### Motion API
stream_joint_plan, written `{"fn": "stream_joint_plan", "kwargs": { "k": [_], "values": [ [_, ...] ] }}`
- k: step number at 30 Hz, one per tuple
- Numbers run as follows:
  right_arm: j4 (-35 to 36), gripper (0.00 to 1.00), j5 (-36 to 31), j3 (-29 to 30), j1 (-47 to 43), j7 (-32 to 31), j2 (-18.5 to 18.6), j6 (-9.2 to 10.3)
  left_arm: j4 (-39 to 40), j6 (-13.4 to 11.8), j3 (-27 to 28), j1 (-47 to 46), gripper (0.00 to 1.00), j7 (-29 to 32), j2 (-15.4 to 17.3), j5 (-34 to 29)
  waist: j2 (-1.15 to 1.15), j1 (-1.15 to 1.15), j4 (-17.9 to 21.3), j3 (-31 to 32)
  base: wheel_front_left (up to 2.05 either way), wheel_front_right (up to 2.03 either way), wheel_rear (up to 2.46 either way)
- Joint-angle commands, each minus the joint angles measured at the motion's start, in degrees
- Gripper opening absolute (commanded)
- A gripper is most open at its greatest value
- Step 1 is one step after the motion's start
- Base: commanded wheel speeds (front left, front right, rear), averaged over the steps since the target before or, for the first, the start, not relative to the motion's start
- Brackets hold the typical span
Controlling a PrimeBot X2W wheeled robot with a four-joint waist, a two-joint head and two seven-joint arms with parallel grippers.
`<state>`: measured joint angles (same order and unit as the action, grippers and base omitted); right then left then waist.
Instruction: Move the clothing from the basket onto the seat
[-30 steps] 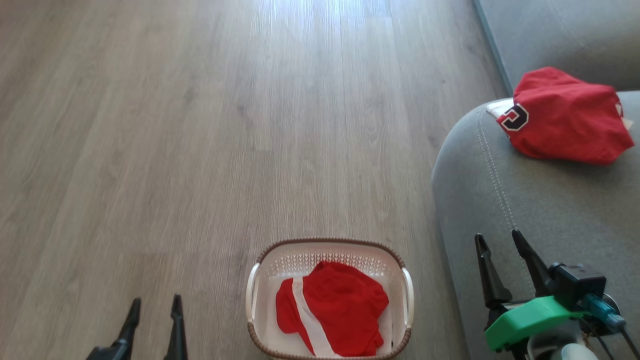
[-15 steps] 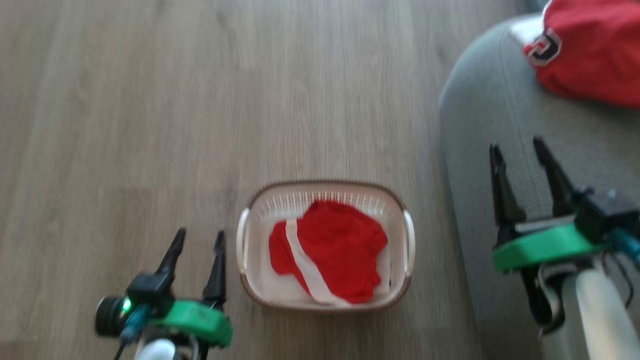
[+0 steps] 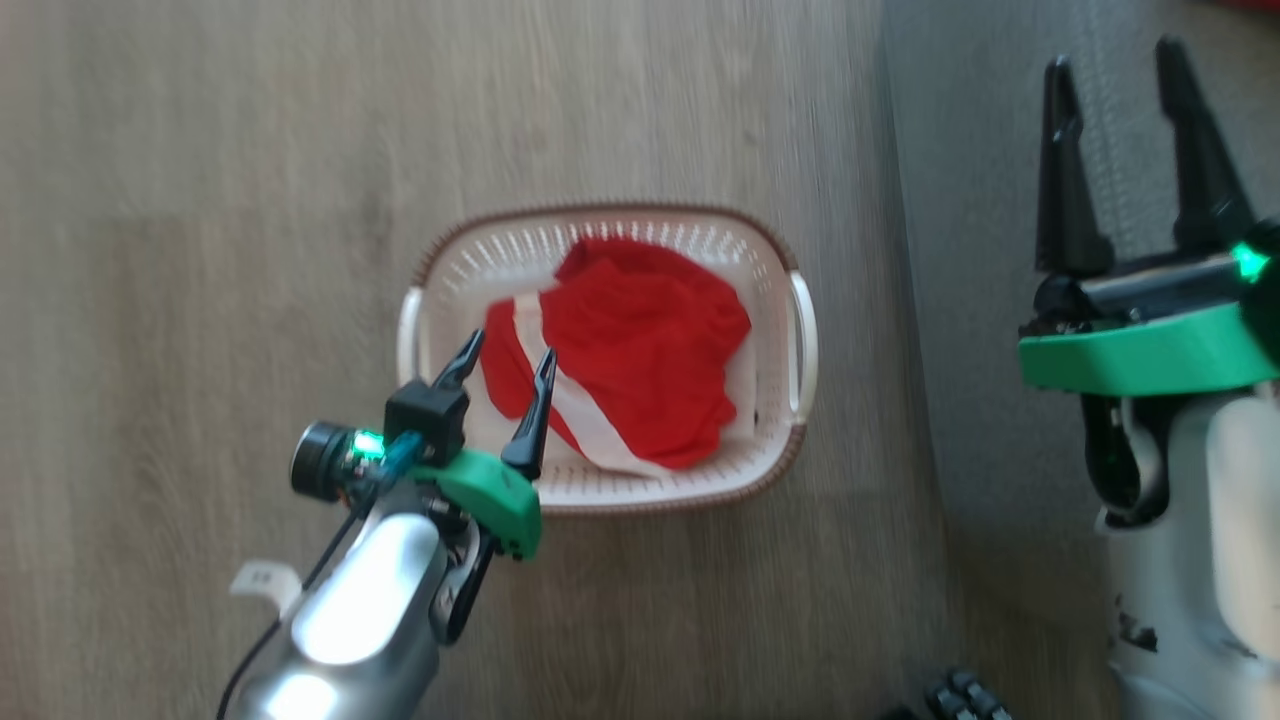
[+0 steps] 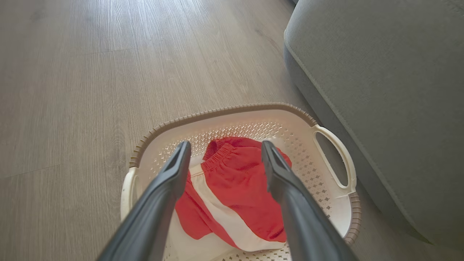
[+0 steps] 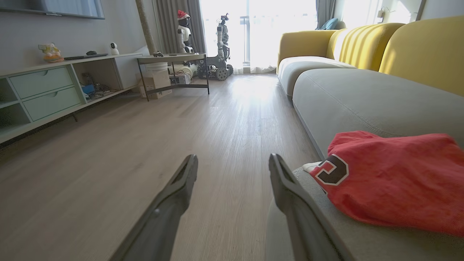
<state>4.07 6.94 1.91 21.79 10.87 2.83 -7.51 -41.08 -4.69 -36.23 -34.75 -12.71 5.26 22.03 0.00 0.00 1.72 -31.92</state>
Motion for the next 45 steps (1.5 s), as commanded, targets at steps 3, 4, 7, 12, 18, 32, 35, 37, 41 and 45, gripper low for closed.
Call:
{"fn": "stream_joint_plan", "kwargs": {
  "k": [3, 4, 7, 12, 18, 32, 35, 37, 41, 45],
  "values": [
    [4.39, 1.0, -0.37, -1.5, 1.59, 0.61, 0.05, 0.02, -4.56, 1.41, -0.17, -3.08, 1.0, -0.22, -0.47, -0.81, 0.0, 0.0, 2.89, -6.31, 0.0, 0.0, 0.0],
    [5.04, 1.0, -0.3, -1.61, 1.95, 0.7, 0.05, 0.02, -6.4, 1.86, -0.7, -4.09, 1.0, -0.21, -0.77, -0.98, 0.0, 0.0, 3.2, -7.08, 0.0, 0.0, 0.0],
    [6.93, 1.0, -0.09, -1.84, 2.82, 0.85, 0.05, 0.02, -11.37, 2.94, -2.25, -6.91, 1.0, -0.2, -1.53, -1.41, 0.0, 0.0, 4.07, -9.47, 0.0, 0.0, 0.0],
    [9.95, 1.0, -0.16, -2.34, 3.99, 0.85, 0.05, 0.02, -17.41, 3.89, -4.77, -11.55, 1.0, -0.09, -2.21, -1.88, 0.0, 0.0, 5.05, -13.5, 0.0, 0.0, 0.0],
    [12.49, 1.0, 0.25, -3.74, 5.23, 0.86, 0.05, 0.02, -21.47, 4.12, -7.13, -15.39, 1.0, 0.83, -2.35, -1.74, 0.0, 0.0, 6.34, -16.8, 0.0, 0.0, 0.0],
    [19.91, 1.0, -0.57, -5.82, 5.32, 0.28, 0.05, 0.02, -27.48, 3.01, -13.33, -23.69, 1.0, 4.91, -2.37, -1.83, 0.0, 0.0, 8.21, -22.85, 0.0, 0.0, 0.0],
    [20.5, 1.0, -0.56, -5.97, 4.88, 0.15, 0.05, 0.02, -28.62, 2.53, -14.07, -24.99, 1.0, 5.55, -2.37, -1.8, 0.0, 0.0, 8.34, -23.51, 0.0, 0.0, 0.0],
    [20.73, 1.0, -0.57, -5.98, 4.73, 0.18, 0.05, 0.02, -29.37, 2.16, -14.66, -25.71, 1.0, 6.09, -2.37, -1.99, 0.0, 0.0, 8.43, -23.85, 0.0, 0.0, 0.0],
    [20.94, 1.0, -0.53, -5.8, 4.6, 0.31, 0.05, 0.02, -30.43, 1.46, -16.1, -26.68, 1.0, 7.42, -2.37, -2.57, 0.0, 0.0, 8.66, -24.35, 0.0, 0.0, 0.0],
    [20.98, 1.0, -0.41, -5.74, 4.58, 0.5, 0.05, 0.02, -31.28, 0.25, -17.97, -27.34, 1.0, 9.79, -2.38, -3.64, 0.0, 0.0, 8.9, -24.56, 0.0, 0.0, 0.0]
  ]
}}
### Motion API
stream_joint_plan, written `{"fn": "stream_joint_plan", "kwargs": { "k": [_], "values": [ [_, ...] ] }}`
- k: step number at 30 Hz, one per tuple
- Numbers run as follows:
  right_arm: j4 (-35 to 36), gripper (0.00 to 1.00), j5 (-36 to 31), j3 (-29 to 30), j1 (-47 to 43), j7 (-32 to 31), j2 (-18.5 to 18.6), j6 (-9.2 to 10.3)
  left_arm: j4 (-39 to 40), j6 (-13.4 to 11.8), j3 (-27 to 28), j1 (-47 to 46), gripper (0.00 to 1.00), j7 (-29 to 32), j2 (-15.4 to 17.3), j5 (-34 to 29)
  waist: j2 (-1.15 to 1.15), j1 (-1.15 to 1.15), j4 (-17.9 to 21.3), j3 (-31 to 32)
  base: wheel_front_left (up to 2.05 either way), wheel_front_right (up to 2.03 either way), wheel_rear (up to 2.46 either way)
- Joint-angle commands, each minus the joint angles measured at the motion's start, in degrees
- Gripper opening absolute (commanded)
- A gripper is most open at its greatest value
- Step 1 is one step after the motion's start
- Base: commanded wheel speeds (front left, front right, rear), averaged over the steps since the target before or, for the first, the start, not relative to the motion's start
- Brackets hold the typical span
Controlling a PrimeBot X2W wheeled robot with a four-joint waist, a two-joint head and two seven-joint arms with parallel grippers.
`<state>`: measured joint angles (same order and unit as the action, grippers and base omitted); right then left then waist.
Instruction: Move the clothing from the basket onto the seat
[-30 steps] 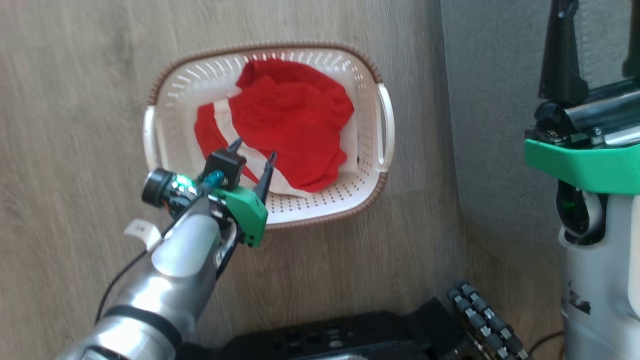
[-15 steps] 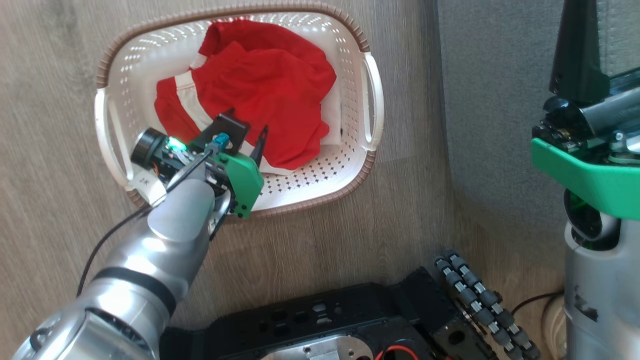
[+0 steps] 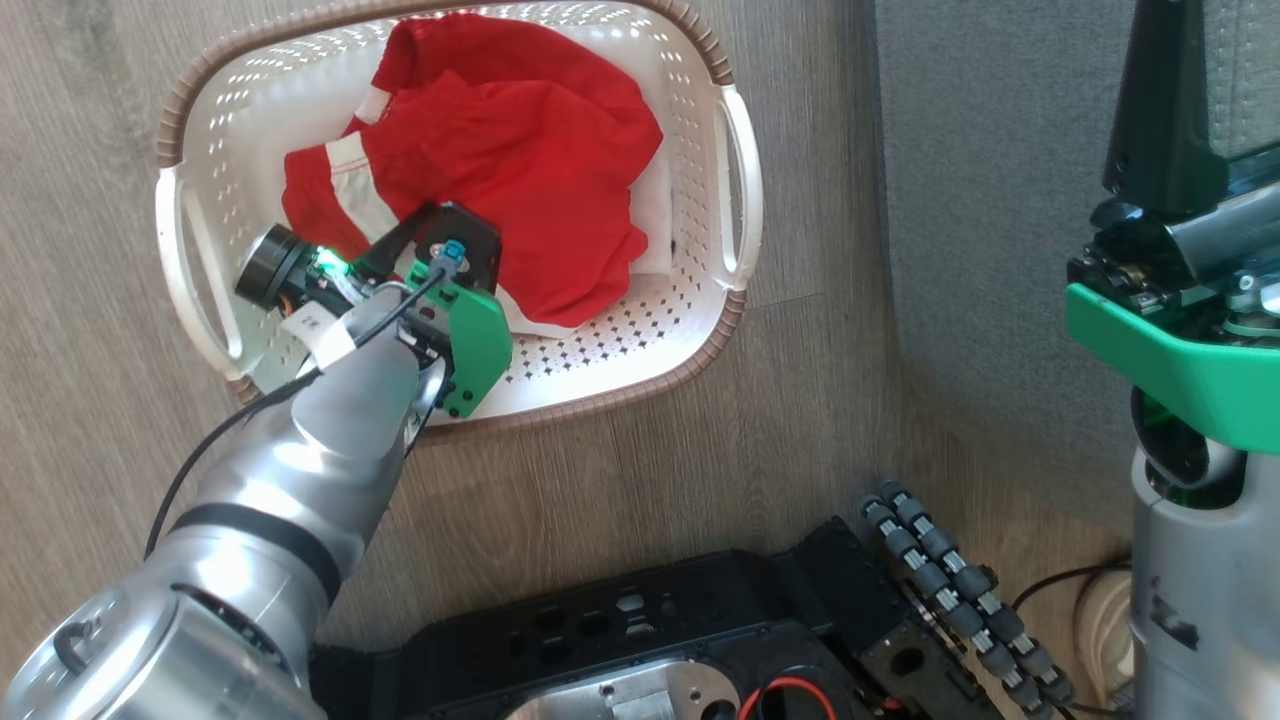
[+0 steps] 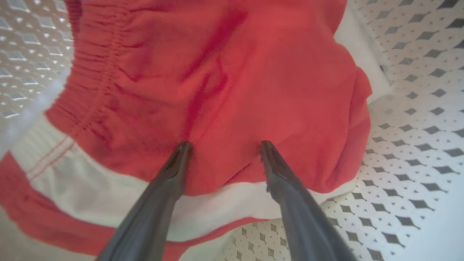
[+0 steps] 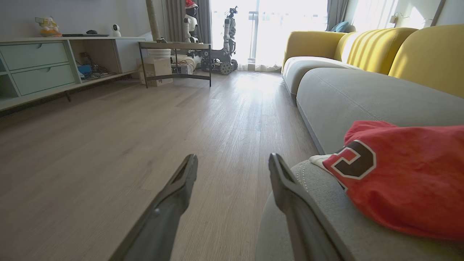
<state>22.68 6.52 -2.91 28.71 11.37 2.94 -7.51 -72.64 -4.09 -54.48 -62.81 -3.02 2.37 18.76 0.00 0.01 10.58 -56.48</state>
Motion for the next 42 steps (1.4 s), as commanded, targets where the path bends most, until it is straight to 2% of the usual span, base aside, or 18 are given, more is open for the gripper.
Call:
{"fn": "stream_joint_plan", "kwargs": {
  "k": [1, 4, 7, 9, 11, 12, 13, 14, 15, 26, 42],
  "values": [
    [2.38, 1.0, 0.03, -0.86, -2.37, 0.03, -0.06, 0.02, 0.11, -0.62, -0.06, 0.61, 1.0, 0.75, 0.51, -0.5, 0.0, -0.01, 0.09, -0.02, 0.0, 0.0, 0.0],
    [2.6, 1.0, 0.08, -0.62, -2.43, 0.08, -0.06, 0.02, -0.22, -1.4, -1.26, 0.27, 0.97, 2.06, 0.51, -1.15, 0.0, -0.01, 0.3, -0.13, 0.0, 0.0, 0.0],
    [2.94, 1.0, 0.04, -0.42, -2.66, 0.08, -0.06, 0.02, -0.45, -2.03, -2.48, -0.01, 0.76, 2.91, 0.51, -1.85, 0.0, -0.01, 0.57, -0.21, 0.0, 0.0, 0.0],
    [3.2, 1.0, -0.04, -0.25, -2.81, 0.06, -0.06, 0.02, -0.6, -2.36, -3.11, -0.13, 0.55, 3.4, 0.51, -2.16, 0.0, -0.01, 0.7, -0.27, 0.0, 0.0, 0.0],
    [3.41, 1.0, -0.16, 0.09, -2.97, 0.04, -0.06, 0.02, -0.72, -2.79, -3.67, -0.27, 0.39, 3.75, 0.51, -2.45, 0.0, -0.01, 0.74, -0.32, 0.0, 0.0, 0.0],
    [3.41, 1.0, -0.16, 0.09, -2.97, 0.04, -0.06, 0.02, -0.72, -2.79, -3.67, -0.27, 0.39, 3.75, 0.51, -2.45, 0.0, -0.01, 0.74, -0.32, 0.0, 0.0, 0.0],
    [3.45, 1.0, -0.21, 0.27, -3.06, 0.03, -0.06, 0.02, -0.77, -2.76, -3.87, -0.27, 0.31, 3.88, 0.51, -2.46, 0.0, -0.01, 0.71, -0.31, 0.0, 0.0, 0.0],
    [3.47, 1.0, -0.24, 0.41, -3.17, 0.04, -0.06, 0.02, -0.8, -2.73, -3.95, -0.26, 0.21, 3.94, 0.51, -2.35, 0.0, -0.01, 0.69, -0.28, 0.0, 0.0, 0.0],
    [3.45, 1.0, -0.25, 0.52, -3.28, 0.06, -0.06, 0.02, -0.8, -2.69, -3.98, -0.24, 0.0, 3.79, 0.51, -2.18, 0.0, -0.01, 0.68, -0.2, 0.0, 0.0, 0.0],
    [-0.07, 1.0, 0.08, 0.6, -3.98, 1.26, -0.06, 0.02, 4.18, -1.87, -3.74, 2.32, 0.0, -0.37, 0.51, 2.14, 0.0, -0.01, -0.95, 4.65, 0.0, 0.0, 0.0],
    [-11.09, 1.0, -1.26, 1.85, -8.04, 1.56, -0.06, 0.02, 14.07, -2.53, -4.4, 11.22, 0.0, -9.96, 0.51, 11.17, 0.0, -0.01, -4.79, 21.55, 0.0, 0.0, 0.0]
  ]
}}
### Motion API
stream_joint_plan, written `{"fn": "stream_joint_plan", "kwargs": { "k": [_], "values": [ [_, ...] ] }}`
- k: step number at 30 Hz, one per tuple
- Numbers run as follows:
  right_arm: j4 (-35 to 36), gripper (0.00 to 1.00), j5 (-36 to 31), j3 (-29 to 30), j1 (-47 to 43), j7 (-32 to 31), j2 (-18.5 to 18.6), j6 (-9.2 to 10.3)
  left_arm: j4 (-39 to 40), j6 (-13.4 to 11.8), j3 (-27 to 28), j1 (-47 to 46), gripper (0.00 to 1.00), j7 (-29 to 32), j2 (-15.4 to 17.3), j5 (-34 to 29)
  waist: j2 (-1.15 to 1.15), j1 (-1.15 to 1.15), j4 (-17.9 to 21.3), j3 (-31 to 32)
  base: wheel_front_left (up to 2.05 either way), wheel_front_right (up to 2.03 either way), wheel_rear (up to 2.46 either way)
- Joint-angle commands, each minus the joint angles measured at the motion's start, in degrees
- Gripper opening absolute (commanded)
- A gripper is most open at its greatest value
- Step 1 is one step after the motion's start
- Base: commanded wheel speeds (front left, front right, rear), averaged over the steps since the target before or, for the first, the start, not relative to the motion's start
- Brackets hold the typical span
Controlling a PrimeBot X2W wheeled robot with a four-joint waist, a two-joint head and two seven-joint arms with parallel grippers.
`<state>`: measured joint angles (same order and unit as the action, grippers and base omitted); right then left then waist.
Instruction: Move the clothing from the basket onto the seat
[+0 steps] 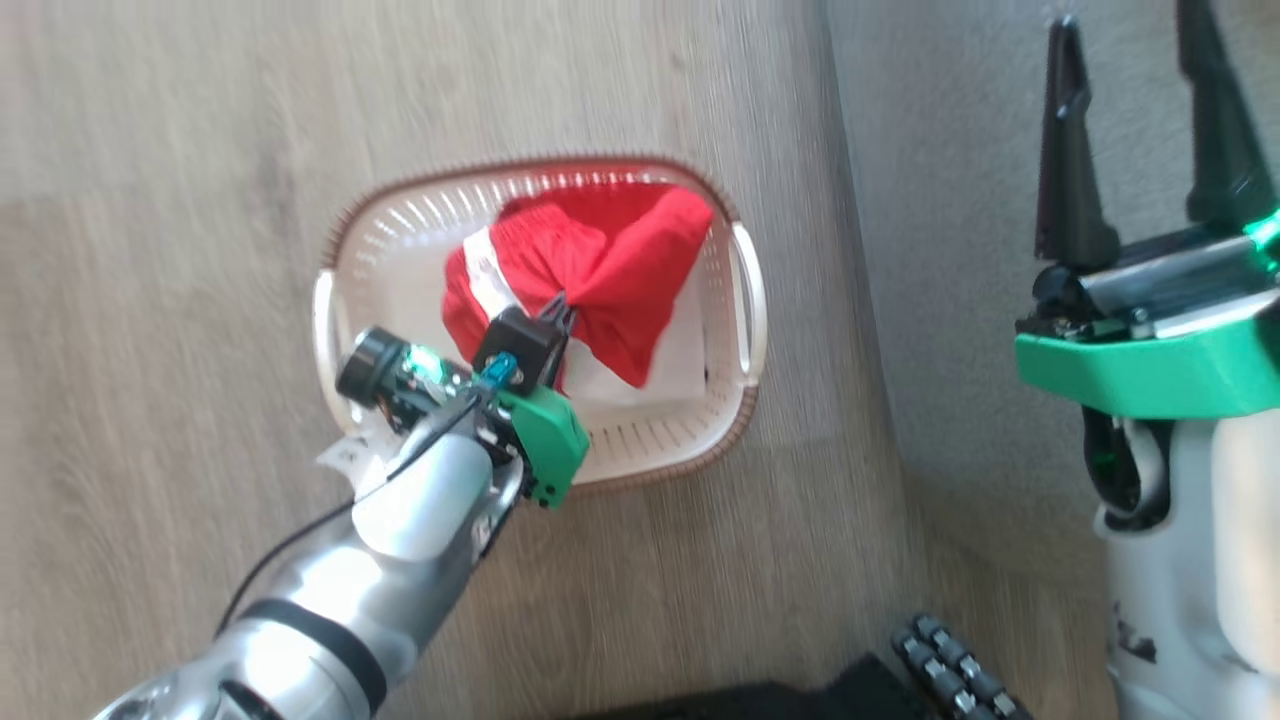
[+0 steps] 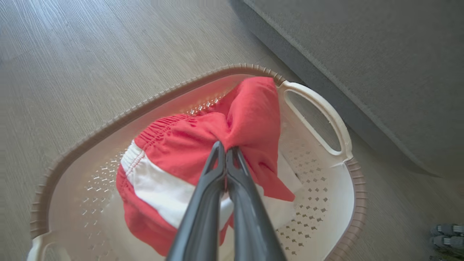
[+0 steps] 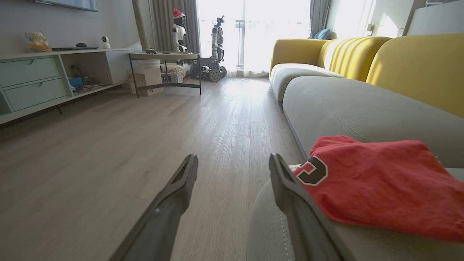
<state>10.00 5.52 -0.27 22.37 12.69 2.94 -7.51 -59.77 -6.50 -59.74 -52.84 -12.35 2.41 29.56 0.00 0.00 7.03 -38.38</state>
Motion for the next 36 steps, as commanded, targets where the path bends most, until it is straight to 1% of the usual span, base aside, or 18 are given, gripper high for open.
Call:
{"fn": "stream_joint_plan", "kwargs": {
  "k": [1, 5, 11, 13, 19, 25, 29, 36],
  "values": [
    [0.81, 1.0, -0.39, -0.57, -2.11, 0.17, -0.06, 0.02, 1.74, -0.14, 1.08, 1.79, 0.0, -1.0, 0.47, 1.07, 0.0, 0.0, -1.51, 4.66, 0.0, 0.0, 0.0],
    [-2.86, 1.0, -1.06, 0.36, -4.79, -0.25, -0.06, 0.02, 4.02, -0.3, 2.37, 4.03, 0.0, -2.27, 0.47, 3.44, 0.0, 0.0, -2.93, 10.89, 0.0, 0.0, 0.0],
    [-6.71, 1.0, -1.37, 1.15, -9.18, -0.84, -0.06, 0.02, 8.14, -0.71, 5.15, 6.39, 0.0, -2.61, 0.64, 4.52, 0.0, 0.0, -4.88, 19.31, 0.0, 0.0, 0.0],
    [-7.23, 1.0, -1.33, 1.21, -9.97, -0.98, -0.06, 0.02, 9.17, -0.67, 5.6, 6.8, 0.0, -2.61, 0.95, 4.38, 0.0, 0.0, -5.15, 20.54, 0.0, 0.0, 0.0],
    [-10.67, 1.0, -0.74, 1.05, -14.77, -1.57, -0.06, 0.02, 14.21, 0.08, 7.15, 8.88, 0.0, -2.63, 2.99, 3.55, 0.0, 0.0, -6.86, 28.88, 0.0, 0.0, 0.0],
    [-12.78, 1.0, 0.37, -0.5, -18.69, -2.11, -0.06, 0.02, 17.57, 0.54, 7.64, 10.03, 0.0, -2.49, 4.39, 4.06, 0.0, 0.0, -8.12, 35.7, 0.0, 0.0, 0.0],
    [-13.56, 1.0, 1.15, -2.14, -20.81, -2.46, -0.06, 0.02, 20.06, 0.83, 7.71, 10.48, 0.0, -0.87, 5.2, 4.93, 0.0, 0.0, -8.95, 39.01, 0.0, 0.0, 0.0],
    [-14.46, 1.0, 1.72, -4.02, -22.31, -2.66, -0.06, 0.02, 26.02, 0.52, 8.69, 9.64, 0.0, 3.45, 7.2, 6.73, 0.0, 0.0, -10.05, 41.35, 0.0, 0.0, 0.0]
  ]
}}
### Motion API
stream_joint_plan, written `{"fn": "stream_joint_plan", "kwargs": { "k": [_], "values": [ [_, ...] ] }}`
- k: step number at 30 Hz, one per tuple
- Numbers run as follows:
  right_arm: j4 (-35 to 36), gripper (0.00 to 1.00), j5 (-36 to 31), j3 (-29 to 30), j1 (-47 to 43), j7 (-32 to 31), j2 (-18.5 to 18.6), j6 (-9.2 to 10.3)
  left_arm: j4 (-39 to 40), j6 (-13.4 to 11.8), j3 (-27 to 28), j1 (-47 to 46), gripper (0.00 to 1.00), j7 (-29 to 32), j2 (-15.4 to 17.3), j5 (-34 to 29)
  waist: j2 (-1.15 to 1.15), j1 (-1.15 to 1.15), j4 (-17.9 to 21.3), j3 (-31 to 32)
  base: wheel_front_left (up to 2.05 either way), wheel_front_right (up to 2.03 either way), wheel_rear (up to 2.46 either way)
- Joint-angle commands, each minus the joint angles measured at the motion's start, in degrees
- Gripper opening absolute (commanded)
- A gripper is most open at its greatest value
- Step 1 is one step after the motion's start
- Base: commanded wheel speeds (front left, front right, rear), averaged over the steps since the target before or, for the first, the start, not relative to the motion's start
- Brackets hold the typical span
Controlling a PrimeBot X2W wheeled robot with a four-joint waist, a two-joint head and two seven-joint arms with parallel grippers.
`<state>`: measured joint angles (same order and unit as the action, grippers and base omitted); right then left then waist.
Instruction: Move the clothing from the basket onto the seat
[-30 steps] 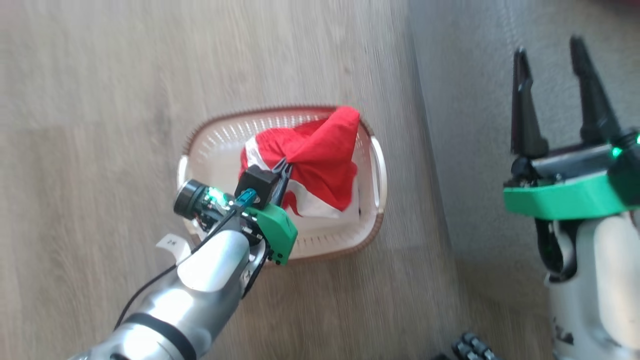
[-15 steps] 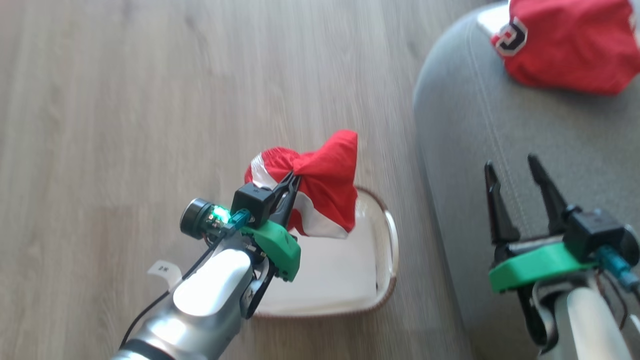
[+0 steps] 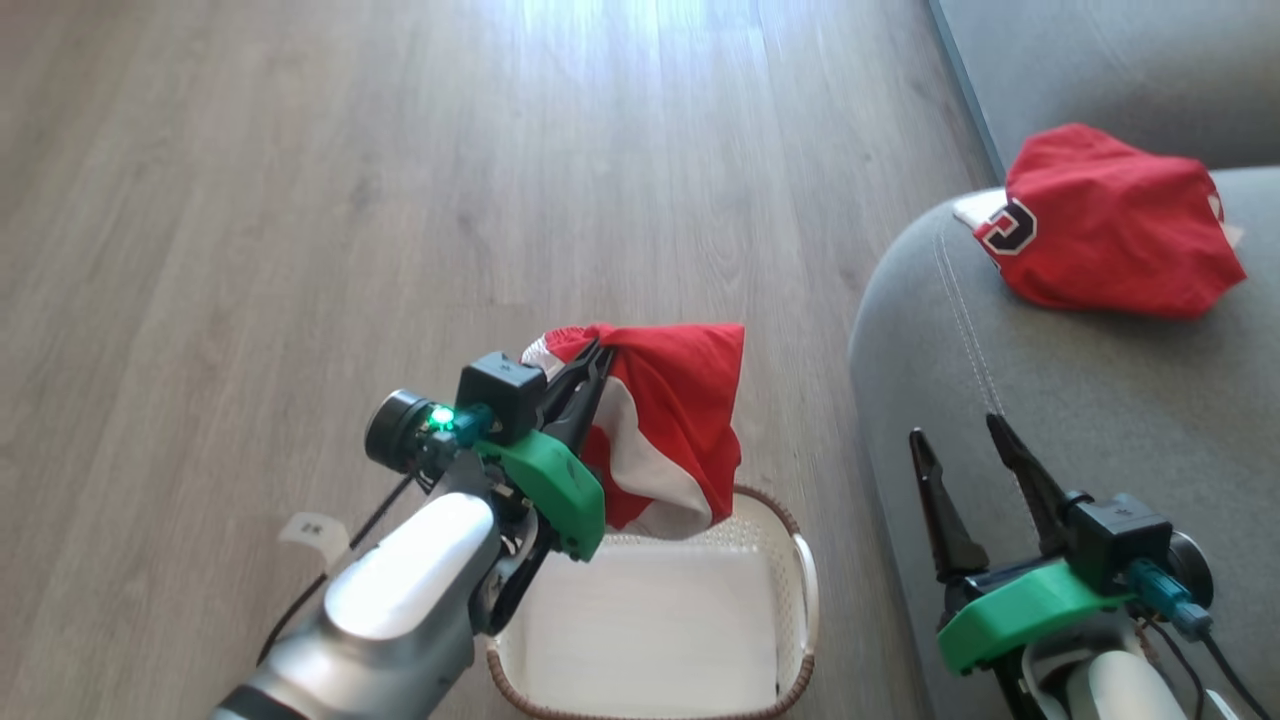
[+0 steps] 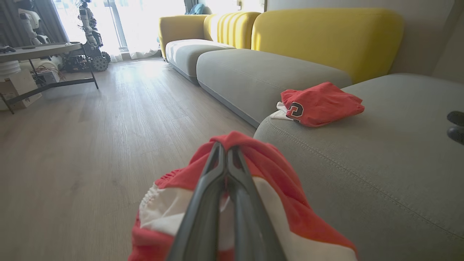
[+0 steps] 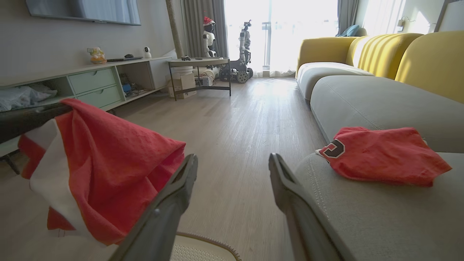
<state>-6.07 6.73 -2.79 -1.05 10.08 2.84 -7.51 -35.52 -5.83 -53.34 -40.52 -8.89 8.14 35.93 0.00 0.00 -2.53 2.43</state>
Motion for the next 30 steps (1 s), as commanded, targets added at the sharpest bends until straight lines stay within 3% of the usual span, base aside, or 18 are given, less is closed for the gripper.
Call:
{"fn": "stream_joint_plan", "kwargs": {
  "k": [1, 8, 16, 23, 30],
  "values": [
    [1.48, 1.0, 0.52, -1.82, 1.02, -0.08, 0.04, 0.02, 2.61, -0.17, 2.38, -2.89, 0.0, 0.78, 1.76, 0.6, 0.0, 0.0, -0.57, 0.74, 0.0, 0.0, 0.0],
    [0.05, 1.0, 0.14, -5.1, 1.33, -0.36, 0.04, 0.02, 7.59, -0.41, 2.31, -5.92, 0.0, 4.87, 3.19, 0.6, 0.0, 0.0, -0.81, 1.72, 0.0, 0.0, 0.0],
    [-2.92, 1.0, -1.26, -11.21, 4.34, -0.52, 0.04, 0.02, 9.86, 0.22, 1.45, -9.49, 0.0, 9.86, 2.16, 1.26, 0.0, 0.0, -0.7, 2.15, 0.0, 0.0, 0.0],
    [-8.31, 1.0, -8.6, -17.66, 10.14, 1.44, 0.04, 0.02, 10.75, 0.26, 0.96, -11.24, 0.0, 11.51, 0.52, 1.72, 0.0, 0.0, -0.88, 2.07, 0.0, 0.0, 0.0],
    [-14.87, 1.0, -11.92, -19.62, 15.23, 3.61, 0.04, 0.02, 10.84, 0.5, 0.69, -11.55, 0.0, 11.42, -0.39, 2.19, 0.0, 0.0, -1.5, 2.1, 0.0, 0.0, 0.0]
  ]
}}
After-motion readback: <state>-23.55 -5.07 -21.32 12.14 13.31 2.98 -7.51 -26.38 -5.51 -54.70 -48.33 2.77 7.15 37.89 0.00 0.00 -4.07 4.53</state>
